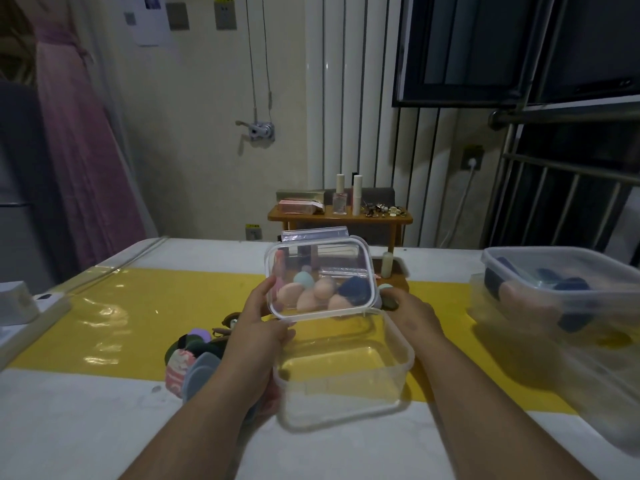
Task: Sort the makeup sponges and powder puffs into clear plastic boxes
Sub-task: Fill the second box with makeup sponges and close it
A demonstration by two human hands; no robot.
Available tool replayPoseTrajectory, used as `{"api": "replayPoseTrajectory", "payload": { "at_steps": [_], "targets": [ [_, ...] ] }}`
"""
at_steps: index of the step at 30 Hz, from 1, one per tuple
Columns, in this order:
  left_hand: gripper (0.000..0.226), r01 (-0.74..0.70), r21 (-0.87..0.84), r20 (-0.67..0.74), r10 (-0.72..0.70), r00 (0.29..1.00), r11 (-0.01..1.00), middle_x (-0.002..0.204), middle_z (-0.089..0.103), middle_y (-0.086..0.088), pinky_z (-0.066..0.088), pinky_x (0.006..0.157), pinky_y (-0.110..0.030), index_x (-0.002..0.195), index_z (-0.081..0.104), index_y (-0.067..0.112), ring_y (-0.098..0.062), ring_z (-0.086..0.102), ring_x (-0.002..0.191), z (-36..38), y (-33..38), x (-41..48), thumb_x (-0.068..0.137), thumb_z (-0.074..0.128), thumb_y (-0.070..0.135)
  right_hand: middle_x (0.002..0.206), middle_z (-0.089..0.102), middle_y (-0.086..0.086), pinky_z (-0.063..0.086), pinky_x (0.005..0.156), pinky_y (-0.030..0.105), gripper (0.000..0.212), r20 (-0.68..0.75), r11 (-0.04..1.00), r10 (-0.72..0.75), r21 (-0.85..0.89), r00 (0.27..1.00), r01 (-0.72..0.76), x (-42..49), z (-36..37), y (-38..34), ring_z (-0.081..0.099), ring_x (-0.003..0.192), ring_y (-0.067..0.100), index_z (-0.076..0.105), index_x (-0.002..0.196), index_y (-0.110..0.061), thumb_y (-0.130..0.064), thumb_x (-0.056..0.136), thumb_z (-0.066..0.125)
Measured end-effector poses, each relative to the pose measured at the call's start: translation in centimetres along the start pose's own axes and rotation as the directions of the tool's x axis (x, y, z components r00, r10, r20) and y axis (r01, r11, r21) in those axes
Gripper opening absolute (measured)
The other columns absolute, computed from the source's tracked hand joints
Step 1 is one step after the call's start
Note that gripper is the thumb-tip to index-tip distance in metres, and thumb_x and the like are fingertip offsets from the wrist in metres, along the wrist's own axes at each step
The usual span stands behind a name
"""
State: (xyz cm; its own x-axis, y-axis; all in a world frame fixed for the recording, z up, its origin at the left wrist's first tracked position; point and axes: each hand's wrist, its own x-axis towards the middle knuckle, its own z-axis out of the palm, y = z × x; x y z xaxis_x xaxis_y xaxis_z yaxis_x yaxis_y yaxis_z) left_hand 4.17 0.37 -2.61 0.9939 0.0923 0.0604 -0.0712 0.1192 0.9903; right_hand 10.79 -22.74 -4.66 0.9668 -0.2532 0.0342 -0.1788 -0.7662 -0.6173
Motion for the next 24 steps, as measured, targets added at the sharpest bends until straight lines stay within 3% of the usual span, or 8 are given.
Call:
{"api": "replayPoseTrajectory", "payload": {
  "at_steps": [4, 7, 10, 12, 15, 17, 19, 24],
  "targets": [
    [0.075, -0.004, -0.065, -0.009, 0.003, 1.0, 0.998, 0.118, 0.06, 0.002, 0.056, 0.079, -0.038, 0.115, 0.059, 0.049, -0.03, 0.062, 0.107, -0.2, -0.1, 0.4, 0.081, 0.051, -0.018, 0.131, 0.063, 0.002, 0.049, 0.096, 0.038, 0.035, -0.152, 0.972, 0.02, 0.234, 0.988, 0.016, 0.0, 0.3, 0.5, 0.057, 0.116, 0.028, 0.062, 0.127, -0.029, -0.017, 0.096, 0.054],
    [0.076, 0.001, -0.13, -0.02, -0.004, 1.0, 0.991, 0.113, 0.063, 0.005, 0.055, 0.083, -0.04, 0.109, 0.064, 0.047, -0.029, 0.061, 0.106, -0.2, 0.0, 0.3, 0.079, 0.043, -0.02, 0.124, 0.066, 0.003, 0.047, 0.088, 0.033, 0.025, -0.246, 0.929, 0.053, 0.368, 0.968, 0.042, -0.3, -0.1, 0.8, 0.059, 0.11, 0.025, 0.068, 0.118, -0.021, -0.017, 0.093, 0.063],
    [0.074, 0.012, -0.153, -0.038, -0.018, 0.999, 0.988, 0.116, 0.063, 0.006, 0.056, 0.084, -0.041, 0.117, 0.066, 0.042, -0.026, 0.062, 0.107, 0.0, 0.2, 0.2, 0.083, 0.042, -0.019, 0.104, 0.069, 0.002, 0.046, 0.076, 0.03, 0.013, -0.292, 0.863, 0.128, 0.503, 0.948, 0.039, -0.6, -0.9, 0.8, 0.06, 0.087, 0.017, 0.07, 0.095, -0.017, -0.019, 0.084, 0.076],
    [0.074, 0.039, -0.149, -0.049, -0.046, 0.998, 0.988, 0.119, 0.062, 0.006, 0.057, 0.084, -0.041, 0.122, 0.064, 0.04, -0.025, 0.062, 0.108, 0.0, 0.2, 0.2, 0.085, 0.041, -0.02, 0.091, 0.067, 0.003, 0.045, 0.065, 0.031, 0.016, -0.321, 0.835, 0.164, 0.548, 0.933, 0.042, -0.9, -1.8, 0.3, 0.059, 0.078, 0.019, 0.065, 0.085, -0.014, -0.024, 0.083, 0.076],
    [0.075, 0.062, -0.156, -0.051, -0.07, 0.996, 0.986, 0.123, 0.059, 0.003, 0.057, 0.088, -0.043, 0.123, 0.063, 0.04, -0.028, 0.061, 0.109, 0.0, 0.4, 0.1, 0.086, 0.04, -0.022, 0.087, 0.059, 0.002, 0.056, 0.069, 0.039, 0.021, -0.311, 0.742, 0.186, 0.667, 0.932, 0.074, -1.7, -3.2, -1.8, 0.061, 0.08, 0.025, 0.054, 0.093, -0.014, -0.022, 0.086, 0.072],
    [0.076, 0.065, -0.182, -0.047, -0.075, 0.996, 0.981, 0.124, 0.059, 0.001, 0.055, 0.092, -0.046, 0.123, 0.063, 0.039, -0.029, 0.06, 0.11, 0.0, 0.5, 0.0, 0.085, 0.038, -0.022, 0.091, 0.054, -0.003, 0.059, 0.073, 0.037, 0.028, -0.257, 0.668, 0.124, 0.736, 0.958, 0.111, -2.6, -4.0, -3.5, 0.061, 0.081, 0.02, 0.05, 0.108, -0.021, -0.015, 0.087, 0.068],
    [0.076, 0.073, -0.211, -0.051, -0.086, 0.995, 0.975, 0.119, 0.06, 0.003, 0.055, 0.093, -0.046, 0.123, 0.063, 0.036, -0.028, 0.061, 0.108, 0.2, 0.7, -0.3, 0.084, 0.037, -0.023, 0.096, 0.057, -0.003, 0.061, 0.073, 0.038, 0.029, -0.236, 0.672, 0.013, 0.721, 0.972, 0.167, -3.3, -4.5, -4.7, 0.061, 0.085, 0.019, 0.055, 0.115, -0.024, -0.013, 0.089, 0.063],
    [0.077, 0.096, -0.297, -0.045, -0.114, 0.992, 0.95, 0.114, 0.062, 0.002, 0.053, 0.094, -0.045, 0.123, 0.066, 0.03, -0.031, 0.062, 0.108, 0.1, 1.1, -0.6, 0.081, 0.032, -0.024, 0.096, 0.065, 0.0, 0.051, 0.07, 0.031, 0.019, -0.068, 0.778, -0.303, 0.558, 0.951, 0.288, -4.4, -5.6, -6.7, 0.06, 0.091, 0.018, 0.07, 0.1, -0.023, -0.012, 0.084, 0.066]
  ]
}}
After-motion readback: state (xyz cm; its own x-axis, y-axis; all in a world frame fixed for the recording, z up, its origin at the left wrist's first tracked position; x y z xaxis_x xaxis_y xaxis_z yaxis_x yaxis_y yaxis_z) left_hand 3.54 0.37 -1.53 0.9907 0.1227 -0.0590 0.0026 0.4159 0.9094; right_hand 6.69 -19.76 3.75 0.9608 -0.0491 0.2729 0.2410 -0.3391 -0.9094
